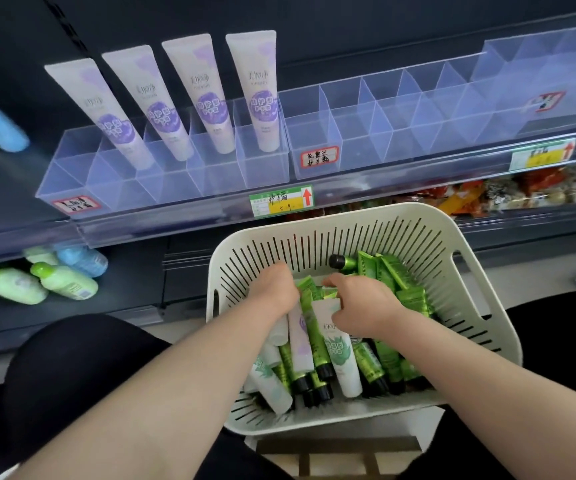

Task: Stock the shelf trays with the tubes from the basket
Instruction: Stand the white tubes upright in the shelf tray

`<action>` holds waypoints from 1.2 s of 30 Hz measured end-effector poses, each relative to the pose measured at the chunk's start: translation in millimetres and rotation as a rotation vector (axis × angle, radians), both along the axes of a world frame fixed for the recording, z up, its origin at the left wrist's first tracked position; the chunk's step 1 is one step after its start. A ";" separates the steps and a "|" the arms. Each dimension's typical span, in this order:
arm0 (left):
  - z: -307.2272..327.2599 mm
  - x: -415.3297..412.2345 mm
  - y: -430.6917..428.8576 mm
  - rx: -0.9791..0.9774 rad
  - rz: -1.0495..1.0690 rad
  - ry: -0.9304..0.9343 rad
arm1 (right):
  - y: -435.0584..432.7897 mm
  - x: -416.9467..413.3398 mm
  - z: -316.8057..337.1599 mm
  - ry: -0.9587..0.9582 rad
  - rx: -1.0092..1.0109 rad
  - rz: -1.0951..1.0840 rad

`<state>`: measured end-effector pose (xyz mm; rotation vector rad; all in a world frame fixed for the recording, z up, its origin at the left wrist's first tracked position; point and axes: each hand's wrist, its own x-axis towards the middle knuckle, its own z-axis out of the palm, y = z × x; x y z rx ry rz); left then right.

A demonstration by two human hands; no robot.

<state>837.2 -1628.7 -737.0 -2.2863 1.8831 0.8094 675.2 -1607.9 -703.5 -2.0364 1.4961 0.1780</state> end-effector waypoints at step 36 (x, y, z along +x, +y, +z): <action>224.5 113.8 43.5 -0.895 0.363 0.233 | -16.7 92.8 180.0 -0.533 -0.691 -0.071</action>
